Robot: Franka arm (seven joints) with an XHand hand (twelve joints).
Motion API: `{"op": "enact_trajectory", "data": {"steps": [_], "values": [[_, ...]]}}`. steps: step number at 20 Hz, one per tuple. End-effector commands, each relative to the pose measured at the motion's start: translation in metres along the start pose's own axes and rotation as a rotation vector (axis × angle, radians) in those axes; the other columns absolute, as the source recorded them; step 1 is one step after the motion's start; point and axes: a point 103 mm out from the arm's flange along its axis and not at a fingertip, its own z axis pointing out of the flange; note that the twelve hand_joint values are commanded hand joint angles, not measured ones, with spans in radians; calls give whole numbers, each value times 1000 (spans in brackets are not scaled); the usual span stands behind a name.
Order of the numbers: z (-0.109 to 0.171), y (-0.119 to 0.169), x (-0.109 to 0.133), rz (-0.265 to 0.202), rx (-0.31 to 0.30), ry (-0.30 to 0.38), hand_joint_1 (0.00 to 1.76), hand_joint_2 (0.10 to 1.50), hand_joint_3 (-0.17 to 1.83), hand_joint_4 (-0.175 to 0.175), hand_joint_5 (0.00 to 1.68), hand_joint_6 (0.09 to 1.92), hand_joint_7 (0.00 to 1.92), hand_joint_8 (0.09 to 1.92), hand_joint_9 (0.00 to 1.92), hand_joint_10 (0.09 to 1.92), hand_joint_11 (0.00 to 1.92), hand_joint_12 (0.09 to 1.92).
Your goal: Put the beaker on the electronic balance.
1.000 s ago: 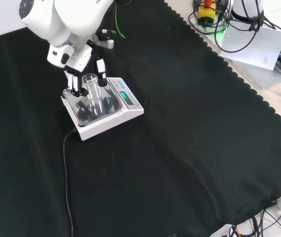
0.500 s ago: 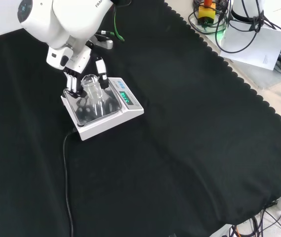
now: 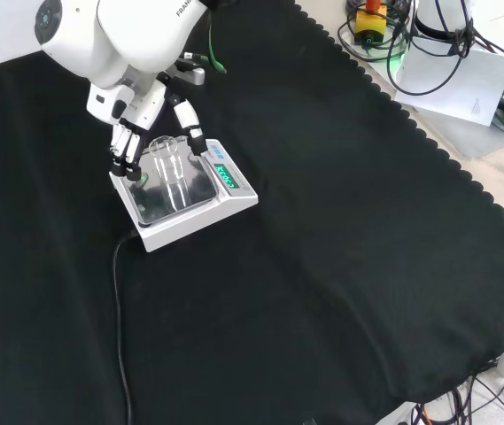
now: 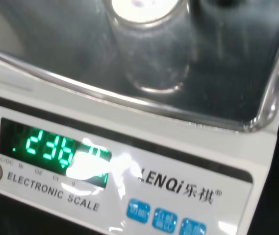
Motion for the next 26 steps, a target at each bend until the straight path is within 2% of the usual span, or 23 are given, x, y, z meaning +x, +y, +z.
{"op": "enact_trajectory", "data": {"steps": [1, 2, 3, 4, 5, 6, 7, 10, 11, 12, 14, 15, 16, 18, 20, 22, 26], "values": [[-11, -9, -10, 18, 17, 60, 382, 624, -44, -10, 133, 177, 0, 165, 3, 352, 71, 1429], [-14, -11, -11, 22, 20, 75, 367, 615, -38, -5, 104, 129, 0, 89, 1, 194, 35, 1237], [-18, -15, -12, 27, 18, 89, 352, 608, -33, 3, 62, 87, 0, 87, 0, 98, 16, 844], [-22, -18, -13, 28, 11, 97, 340, 600, -30, 15, 32, 87, 0, 87, 0, 87, 7, 477], [-27, -22, -13, 34, 9, 97, 332, 595, -28, 25, 16, 87, 0, 87, 0, 87, 3, 246], [-31, -26, -13, 35, 7, 90, 326, 593, -27, 34, 7, 87, 0, 87, 0, 87, 1, 120], [-38, -31, -12, 37, -1, 75, 322, 592, -26, 39, 3, 87, 0, 87, 0, 87, 0, 87], [-63, -57, -11, 43, -58, 13, 323, 611, -15, 32, 0, 87, 0, 87, 0, 87, 0, 87], [-70, -70, -11, 50, -101, -16, 340, 634, -3, 20, 21, 87, 11, 87, 0, 87, 0, 87], [-77, -83, -10, 56, -184, -43, 375, 667, 4, 5, 94, 87, 58, 87, 31, 87, 0, 91], [-88, -109, -8, 65, -291, -105, 516, 764, 30, -15, 346, 87, 308, 282, 277, 462, 60, 911], [-92, -121, -8, 71, -324, -123, 603, 805, 48, -19, 483, 189, 468, 423, 467, 582, 194, 1150], [-95, -133, -9, 78, -336, -128, 677, 834, 66, -18, 591, 346, 594, 530, 644, 637, 358, 1249], [-97, -155, -10, 106, -331, -154, 768, 861, 106, -12, 714, 600, 762, 642, 885, 667, 622, 1262], [-93, -175, -13, 140, -285, -160, 825, 866, 161, -12, 810, 694, 859, 676, 1030, 649, 814, 1191], [-85, -192, -18, 167, -251, -164, 840, 847, 233, -14, 846, 717, 897, 682, 1087, 624, 886, 1151], [-71, -223, -33, 233, -219, -138, 826, 804, 349, -12, 837, 741, 903, 689, 1084, 627, 876, 1165]]}}
